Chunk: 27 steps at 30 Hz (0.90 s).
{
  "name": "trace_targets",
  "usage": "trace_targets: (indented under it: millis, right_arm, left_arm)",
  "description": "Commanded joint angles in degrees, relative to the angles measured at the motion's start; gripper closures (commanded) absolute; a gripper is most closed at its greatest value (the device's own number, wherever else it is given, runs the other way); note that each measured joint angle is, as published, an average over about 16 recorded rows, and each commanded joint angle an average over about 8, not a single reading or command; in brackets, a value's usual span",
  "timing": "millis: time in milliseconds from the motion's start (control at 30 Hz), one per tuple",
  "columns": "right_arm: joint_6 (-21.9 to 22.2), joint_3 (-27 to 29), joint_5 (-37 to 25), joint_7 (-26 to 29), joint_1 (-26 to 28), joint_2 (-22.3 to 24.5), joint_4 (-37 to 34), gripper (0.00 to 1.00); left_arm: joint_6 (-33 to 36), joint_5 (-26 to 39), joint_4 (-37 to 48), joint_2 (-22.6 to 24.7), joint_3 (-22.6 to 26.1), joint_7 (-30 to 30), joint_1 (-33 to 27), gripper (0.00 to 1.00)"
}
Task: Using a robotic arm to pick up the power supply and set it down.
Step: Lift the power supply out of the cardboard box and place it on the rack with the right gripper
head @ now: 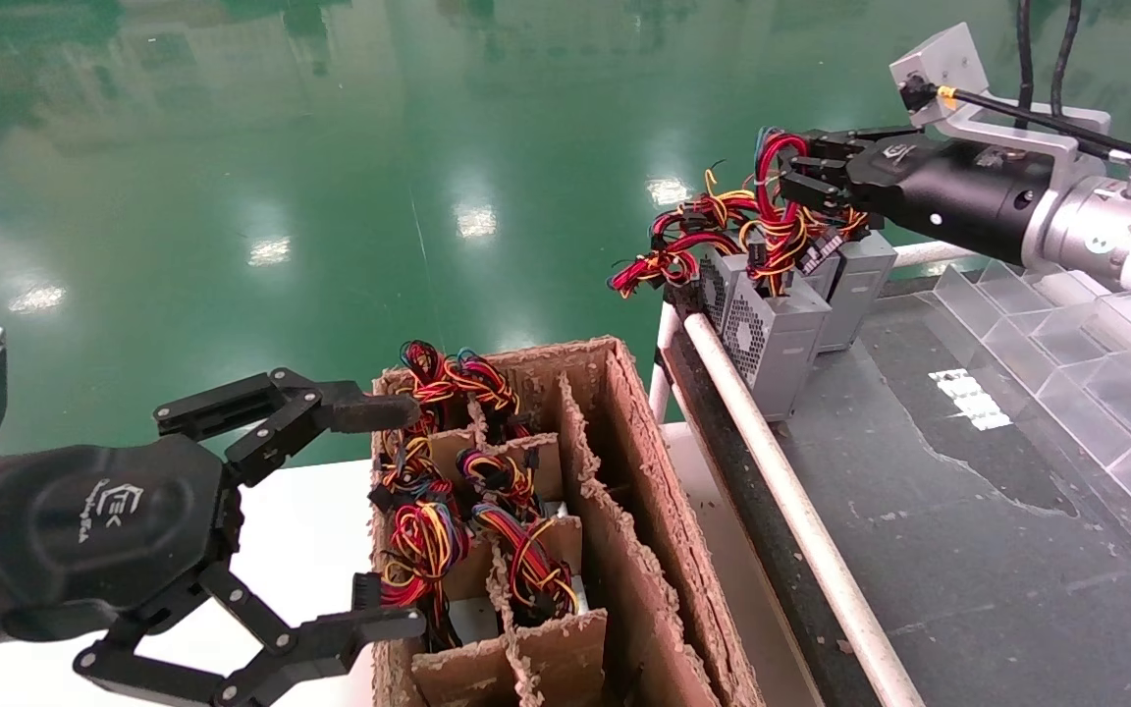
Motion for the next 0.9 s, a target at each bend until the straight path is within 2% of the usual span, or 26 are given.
trace_targets:
  millis: [33, 133, 167, 400, 433, 900]
  right_arm:
    - [-0.01, 0.03, 0.05, -0.07, 0.14, -0.29, 0.02, 1.0]
    - [0.16, -0.07, -0.09, -0.11, 0.02, -0.45, -0.24, 1.0]
    - [0.23, -0.09, -0.13, -0.07, -0.06, -0.48, -0.37, 0.97]
    - [0.29, -0.13, -0.19, 0.33, -0.76, -0.45, -1.01, 0.11]
    - [0.22, -0.15, -0.21, 0.33, -0.82, -0.4, -1.0, 0.01]
    - [-0.33, -0.23, -0.34, 0.56, -0.83, 0.16, -0.83, 0.0]
  left_arm:
    - [0.0, 0.0, 0.0, 0.0, 0.0, 0.0, 0.0, 0.0]
    - [0.0, 0.0, 0.0, 0.0, 0.0, 0.0, 0.0, 0.0]
    - [0.0, 0.0, 0.0, 0.0, 0.01, 0.0, 0.0, 0.0]
    - [0.0, -0.01, 0.0, 0.0, 0.01, 0.01, 0.0, 0.0]
    - [0.0, -0.01, 0.0, 0.0, 0.01, 0.01, 0.0, 0.0]
    - [-0.01, -0.02, 0.0, -0.01, 0.02, 0.01, -0.01, 0.0]
